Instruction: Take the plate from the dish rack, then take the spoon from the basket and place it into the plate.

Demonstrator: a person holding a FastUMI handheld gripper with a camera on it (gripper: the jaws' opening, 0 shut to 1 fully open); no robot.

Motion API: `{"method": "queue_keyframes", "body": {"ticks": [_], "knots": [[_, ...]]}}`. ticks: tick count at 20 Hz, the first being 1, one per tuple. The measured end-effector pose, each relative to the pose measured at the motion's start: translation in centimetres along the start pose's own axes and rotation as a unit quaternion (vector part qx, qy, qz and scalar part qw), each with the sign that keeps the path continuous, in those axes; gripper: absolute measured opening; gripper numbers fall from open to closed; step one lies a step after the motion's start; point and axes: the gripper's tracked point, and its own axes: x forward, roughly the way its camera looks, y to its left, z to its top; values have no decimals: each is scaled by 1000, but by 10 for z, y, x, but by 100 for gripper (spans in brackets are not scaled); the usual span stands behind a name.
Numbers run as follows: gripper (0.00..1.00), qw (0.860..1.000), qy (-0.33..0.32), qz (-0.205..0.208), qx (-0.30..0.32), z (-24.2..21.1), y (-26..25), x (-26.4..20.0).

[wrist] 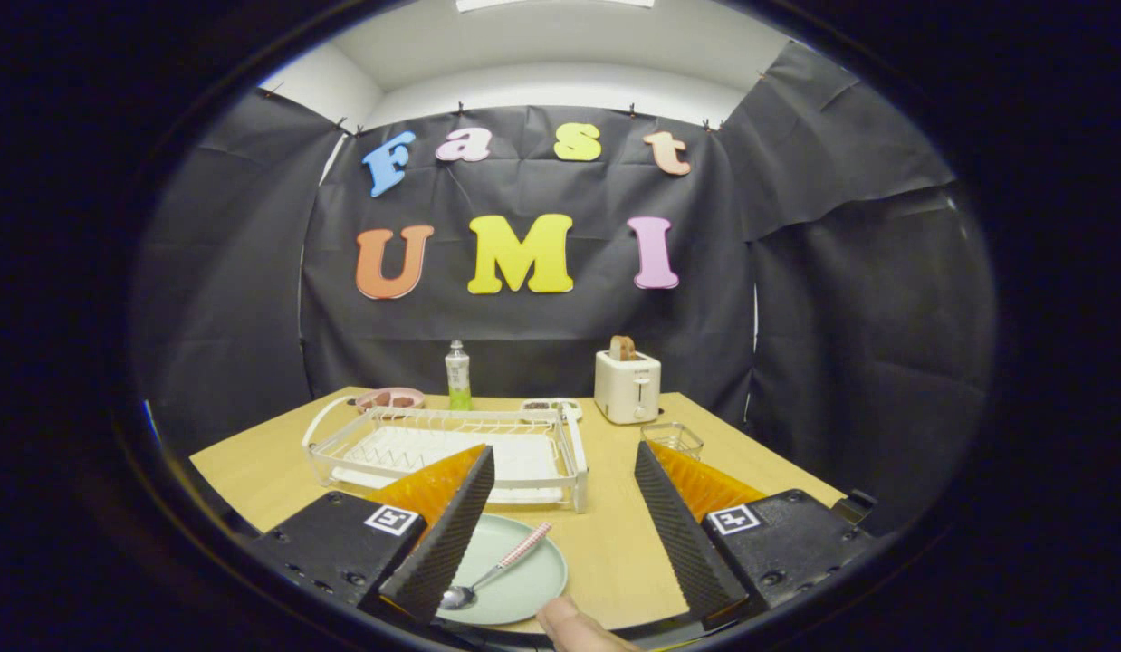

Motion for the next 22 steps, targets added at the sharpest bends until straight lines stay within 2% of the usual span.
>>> {"method": "queue_keyframes", "body": {"ticks": [6, 10, 22], "knots": [[100, 999, -38, -32, -14, 40, -33, -42], [100, 999, -37, -23, -7, 56, -35, -64], [100, 999, -42, -33, 9, 63, -55, -90]]}}
